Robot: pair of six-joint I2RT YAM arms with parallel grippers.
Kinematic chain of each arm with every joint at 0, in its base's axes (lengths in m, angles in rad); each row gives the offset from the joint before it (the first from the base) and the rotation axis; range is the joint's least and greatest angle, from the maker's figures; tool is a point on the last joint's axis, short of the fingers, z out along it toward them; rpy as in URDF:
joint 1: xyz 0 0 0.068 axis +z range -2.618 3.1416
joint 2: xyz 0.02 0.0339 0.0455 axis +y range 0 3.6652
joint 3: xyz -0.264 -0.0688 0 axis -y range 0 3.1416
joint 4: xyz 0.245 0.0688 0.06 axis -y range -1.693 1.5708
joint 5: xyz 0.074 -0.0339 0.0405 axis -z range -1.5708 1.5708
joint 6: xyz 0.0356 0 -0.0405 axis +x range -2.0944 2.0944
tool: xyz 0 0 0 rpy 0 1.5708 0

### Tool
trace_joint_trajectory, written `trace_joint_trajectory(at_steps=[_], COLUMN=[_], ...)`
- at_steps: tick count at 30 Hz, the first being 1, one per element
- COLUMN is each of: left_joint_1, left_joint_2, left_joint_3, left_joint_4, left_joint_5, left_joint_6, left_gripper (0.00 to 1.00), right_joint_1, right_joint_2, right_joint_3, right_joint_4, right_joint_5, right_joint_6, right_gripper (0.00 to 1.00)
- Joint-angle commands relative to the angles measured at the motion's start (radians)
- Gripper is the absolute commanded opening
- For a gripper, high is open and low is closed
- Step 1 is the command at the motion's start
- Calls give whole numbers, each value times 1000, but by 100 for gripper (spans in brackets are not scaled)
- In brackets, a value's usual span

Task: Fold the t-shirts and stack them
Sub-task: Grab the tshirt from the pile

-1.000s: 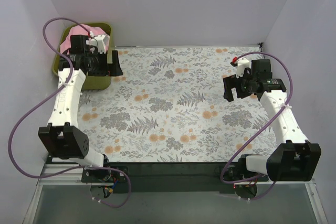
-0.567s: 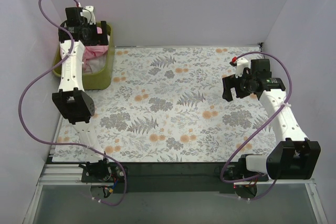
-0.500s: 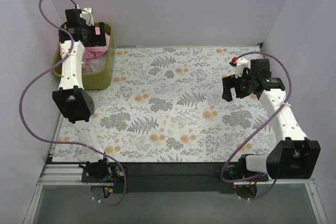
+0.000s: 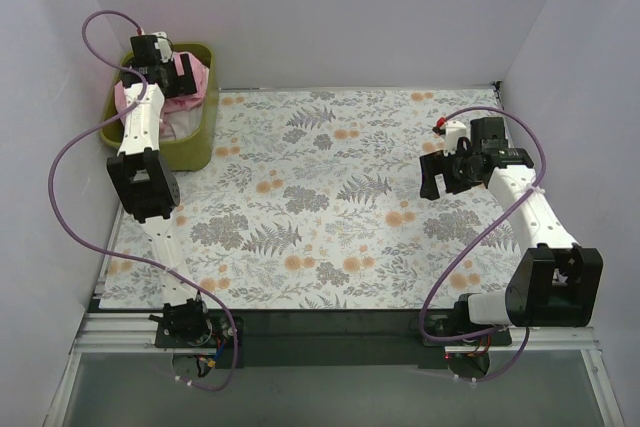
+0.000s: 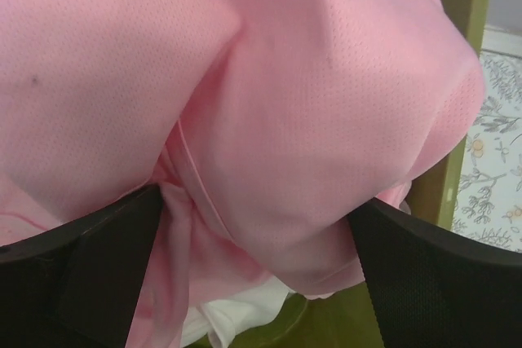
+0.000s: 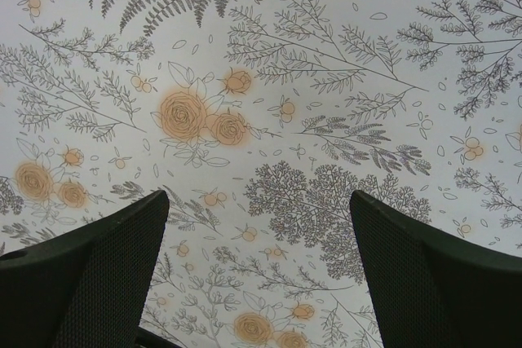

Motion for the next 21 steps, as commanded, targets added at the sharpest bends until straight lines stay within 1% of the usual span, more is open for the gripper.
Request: trace_joint_trajectory(at_steps=[1,2,5,6,8,9,11,14,16,17,19,20,21], left_joint_1=[1,1,1,1,1,1,1,1,-2,-5,-23,-33,-48], left_joint_2=[-29,-21,13,16,8,-4,-45,-90,-159,-183,-263,-289,-341], left_joint_3=[1,6,32,56,72,72,69,89,86,84,76,72,66], left_joint_4=[114,122,139,146,160,181,203,215,217,217,221,220,220], left_joint_5=[52,60,73,66,76,86,115,167,226,286,342,403,426], left_joint_6=[-27,-27,-23,-26,-27,-30,-36,-47,-59,-78,-104,-128,-137], left_gripper=[94,92,75,59,39,22,1,0,0,0,0,0,0], right_joint_1=[-4,-4,-4,-4,-4,-4,-4,-5,-5,-5,-15,-18,-22], right_joint_2=[16,20,36,41,43,43,44,41,36,36,27,24,20], right_joint_3=[-9,-9,-5,1,6,7,7,6,7,9,12,18,23], right_joint_4=[24,27,26,26,23,24,23,26,27,27,27,26,26], right_joint_5=[-14,-16,-14,-14,-14,-13,-19,-28,-30,-33,-40,-54,-62], right_joint_6=[2,4,5,7,7,7,8,10,10,13,14,18,18], right_gripper=[98,98,98,98,98,98,98,98,98,98,98,98,98])
